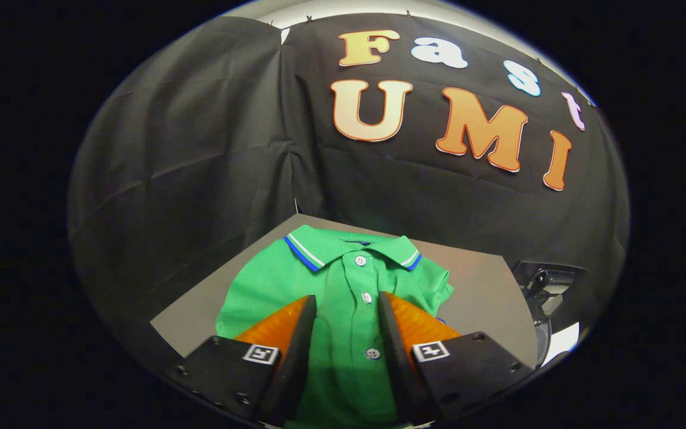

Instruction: Put the clothes into the washing machine and then close the washing machine lid.

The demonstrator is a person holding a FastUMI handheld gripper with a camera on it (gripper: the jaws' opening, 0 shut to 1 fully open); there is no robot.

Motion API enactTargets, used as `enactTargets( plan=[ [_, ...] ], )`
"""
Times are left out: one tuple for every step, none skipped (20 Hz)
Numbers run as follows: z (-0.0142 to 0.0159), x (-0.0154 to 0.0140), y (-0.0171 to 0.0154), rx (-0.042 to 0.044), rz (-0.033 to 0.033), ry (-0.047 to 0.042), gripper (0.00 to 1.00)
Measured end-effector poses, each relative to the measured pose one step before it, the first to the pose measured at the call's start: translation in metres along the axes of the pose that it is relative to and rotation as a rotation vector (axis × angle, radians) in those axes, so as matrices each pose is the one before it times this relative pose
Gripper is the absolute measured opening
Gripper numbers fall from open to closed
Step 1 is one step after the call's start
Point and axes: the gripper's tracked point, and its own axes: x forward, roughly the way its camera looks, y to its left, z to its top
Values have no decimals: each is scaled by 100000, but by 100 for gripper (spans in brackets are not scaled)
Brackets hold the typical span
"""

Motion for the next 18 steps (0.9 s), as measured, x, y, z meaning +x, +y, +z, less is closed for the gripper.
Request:
enactTargets(
  plan=[
    [70, 214, 27, -210, 1138, 341, 61],
    [-120, 48, -81, 1236, 1011, 593, 56],
    [32, 44, 30, 1516, 1395, -375, 49],
    [156, 8, -70, 2203, 1013, -363, 43],
    [47, 137, -82, 90, 752, 717, 31],
    [111, -173, -70, 113, 234, -482, 28],
    [-20, -93, -33, -1296, -151, 207, 24],
    [8, -107, 54, -1370, -309, -639, 24],
    [-6, -134, -24, -1215, -308, -554, 24],
    [13, 133, -9, -969, -152, -578, 24],
    [41, -18, -146, 32, -382, -465, 21],
    [86, -239, 47, 1984, -54, -1705, 17],
    [165, 502, -113, 1656, -267, -1629, 17],
    [135, -392, 65, 509, 272, -1217, 16],
    [569, 444, -85, 952, -41, -2997, 16],
    [563, -1023, -78, 154, 704, -2672, 11],
    [333, -47, -202, 365, 156, -1085, 11],
    [-122, -40, -87, 1257, 978, -9, 11]
  ],
)
